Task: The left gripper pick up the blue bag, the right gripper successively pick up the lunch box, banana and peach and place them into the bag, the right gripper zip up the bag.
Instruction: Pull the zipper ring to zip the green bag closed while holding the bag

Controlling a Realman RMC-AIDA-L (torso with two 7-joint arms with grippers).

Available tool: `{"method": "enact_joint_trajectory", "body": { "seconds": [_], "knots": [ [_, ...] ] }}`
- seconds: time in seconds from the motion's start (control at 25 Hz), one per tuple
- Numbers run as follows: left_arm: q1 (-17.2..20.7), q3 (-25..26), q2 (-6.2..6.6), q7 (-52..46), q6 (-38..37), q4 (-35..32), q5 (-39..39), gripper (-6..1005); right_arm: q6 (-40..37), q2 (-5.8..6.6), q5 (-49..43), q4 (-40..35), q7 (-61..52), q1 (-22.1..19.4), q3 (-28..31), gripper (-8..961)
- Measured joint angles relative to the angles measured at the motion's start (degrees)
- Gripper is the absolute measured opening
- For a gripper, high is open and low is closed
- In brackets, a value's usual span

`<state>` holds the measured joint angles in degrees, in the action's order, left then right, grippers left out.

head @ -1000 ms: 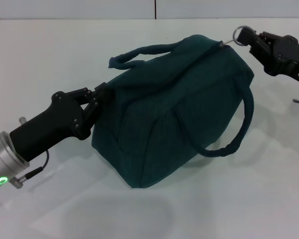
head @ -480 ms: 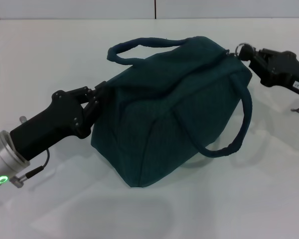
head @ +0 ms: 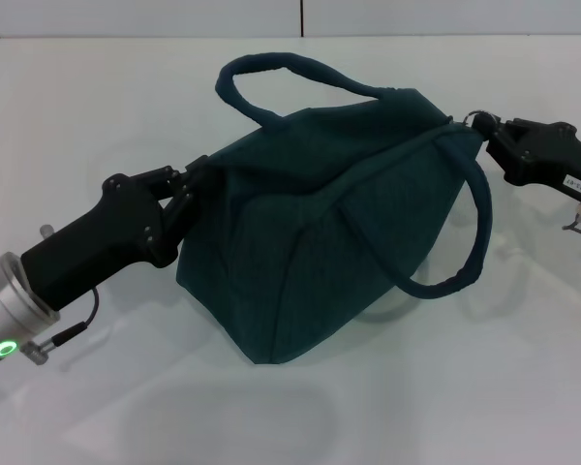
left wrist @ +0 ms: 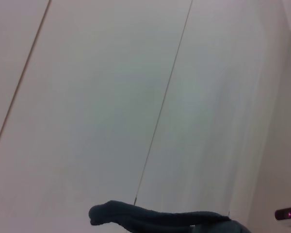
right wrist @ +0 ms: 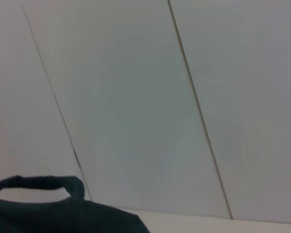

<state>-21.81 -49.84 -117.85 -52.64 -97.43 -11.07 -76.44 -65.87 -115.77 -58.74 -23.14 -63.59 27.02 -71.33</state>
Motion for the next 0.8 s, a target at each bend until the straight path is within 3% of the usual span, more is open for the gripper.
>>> {"method": "enact_joint_trajectory", "body": {
  "seconds": [0.24, 0.36, 0.6, 0.8],
  "knots": [
    [0.01, 0.09, -0.02, -0.14, -0.04, 0.0, 0.08, 61, 0.05, -0.08, -0.01, 0.47, 0.36, -0.07, -0.07, 13],
    [-0.07, 0.1, -0.13, -1.67, 0.23, -0.1, 0.55, 61, -6.11, -0.02, 0.17, 0.72, 1.07, -0.47, -0.02, 13],
    [-0.51, 0.1, 0.22, -8.93, 0.54, -1.83, 2.83, 62, -12.69, -0.1, 0.05, 0.92, 1.14, -0.76, -0.42, 14],
    [-0.49, -0.07, 0.29, -15.84, 0.55, -6.25, 2.57, 125, -13.5, -0.35, 0.32, 1.42, 1.17, -0.43, -3.08, 14]
  ]
}}
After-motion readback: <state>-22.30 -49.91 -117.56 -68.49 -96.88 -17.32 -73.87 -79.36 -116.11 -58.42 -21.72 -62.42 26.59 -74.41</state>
